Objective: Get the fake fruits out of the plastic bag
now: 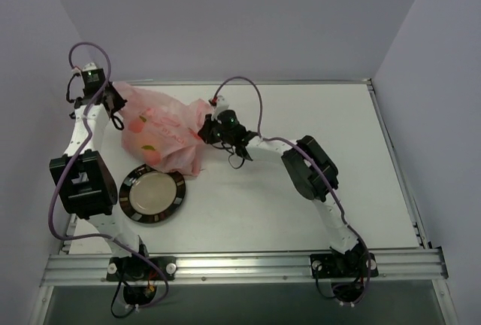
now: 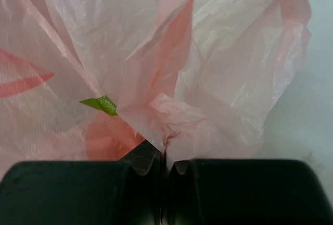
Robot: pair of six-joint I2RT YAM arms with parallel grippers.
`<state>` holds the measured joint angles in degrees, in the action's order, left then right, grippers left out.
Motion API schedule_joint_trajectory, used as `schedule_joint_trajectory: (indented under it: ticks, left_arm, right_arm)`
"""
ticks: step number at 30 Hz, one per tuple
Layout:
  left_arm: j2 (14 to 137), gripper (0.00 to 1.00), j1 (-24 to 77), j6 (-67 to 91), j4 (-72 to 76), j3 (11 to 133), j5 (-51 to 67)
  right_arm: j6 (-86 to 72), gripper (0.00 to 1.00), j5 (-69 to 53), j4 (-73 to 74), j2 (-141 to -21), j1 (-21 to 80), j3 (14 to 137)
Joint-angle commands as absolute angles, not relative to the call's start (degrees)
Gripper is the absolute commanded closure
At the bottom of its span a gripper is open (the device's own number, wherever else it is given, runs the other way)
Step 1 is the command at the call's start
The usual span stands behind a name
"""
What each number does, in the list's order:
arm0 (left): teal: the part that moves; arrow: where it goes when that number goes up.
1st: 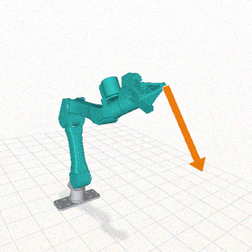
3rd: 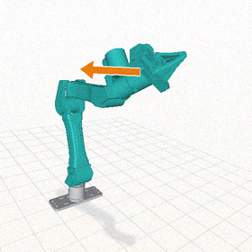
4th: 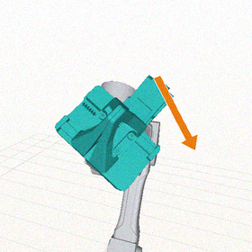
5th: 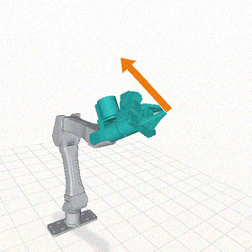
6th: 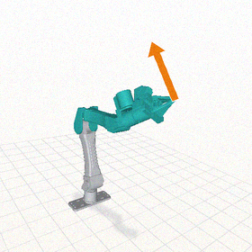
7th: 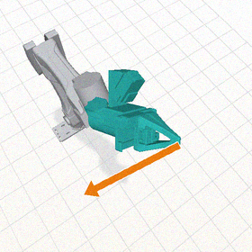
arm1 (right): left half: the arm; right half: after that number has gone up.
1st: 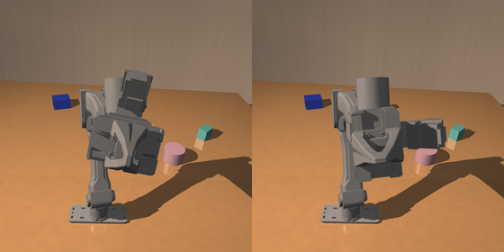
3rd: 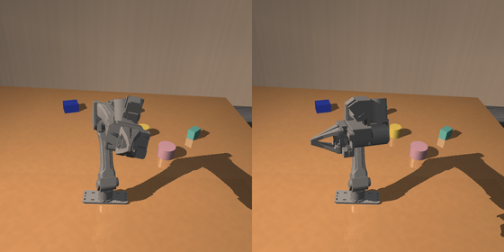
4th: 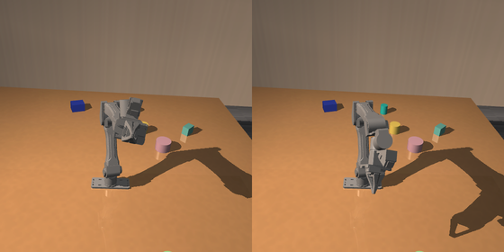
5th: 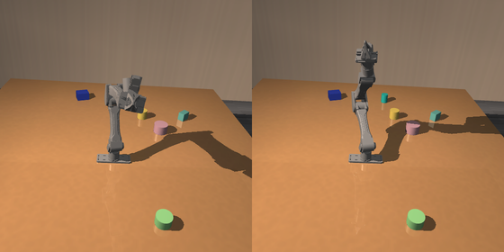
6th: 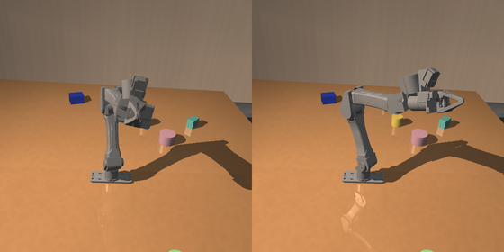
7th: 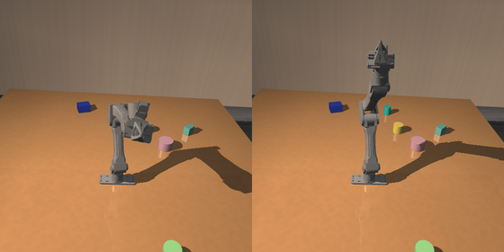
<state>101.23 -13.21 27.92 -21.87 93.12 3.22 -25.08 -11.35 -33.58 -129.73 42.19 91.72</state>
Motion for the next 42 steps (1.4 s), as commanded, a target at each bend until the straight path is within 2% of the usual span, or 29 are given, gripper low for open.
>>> schedule_joint_trajectory:
  ticks: [1,5,10,13,14,18,20,24,29,33,37,42]
  left_arm:
    - [100.64,0.98,-14.41,29.87,-16.88,89.06,1.14]
    - [99.41,0.98,-15.73,31.81,-15.91,83.86,0.97]
    - [97.91,0.98,-16.70,33.83,-14.33,79.98,3.32]
    - [98.00,0.98,-16.26,36.37,-13.19,83.22,8.33]
    - [98.09,0.98,-16.00,37.00,-13.27,84.80,8.96]
    - [98.70,0.98,-15.12,38.76,-16.69,97.69,11.95]
    - [98.26,0.98,-15.20,38.50,-18.18,100.71,11.95]
    - [95.89,0.98,-16.17,37.97,-19.78,100.12,11.08]
    - [94.48,0.98,-17.40,38.23,-18.02,89.15,10.28]
    - [96.06,0.98,-17.84,37.97,-16.17,85.43,9.58]
    - [100.70,0.98,-17.67,36.83,-15.82,87.62,9.58]
    - [107.48,0.98,-16.26,35.60,-17.13,97.54,13.09]
  right_arm:
    - [-26.28,1.00,-10.38,-39.62,-125.86,45.25,85.53]
    - [-26.45,1.00,-9.76,-40.69,-125.24,47.81,81.92]
    - [-24.88,0.99,-7.66,-39.47,-126.38,49.66,83.31]
    - [-24.61,1.00,-6.33,-35.71,-127.00,46.07,92.52]
    - [-24.70,1.00,-6.68,-33.86,-127.61,44.92,99.42]
    - [-21.10,1.00,-5.45,-24.63,-127.18,41.58,112.90]
    - [-18.64,1.00,-5.27,-23.47,-125.52,41.48,114.34]
    - [-18.98,1.00,-6.68,-24.95,-122.70,41.57,108.13]
    - [-23.54,1.00,-8.08,-30.75,-122.52,41.92,92.31]
    - [-26.54,1.00,-8.70,-36.28,-121.82,42.97,83.08]
    - [-28.03,1.00,-7.91,-39.72,-119.19,45.26,75.95]
    - [-28.30,1.00,-4.67,-41.13,-117.69,47.37,72.69]
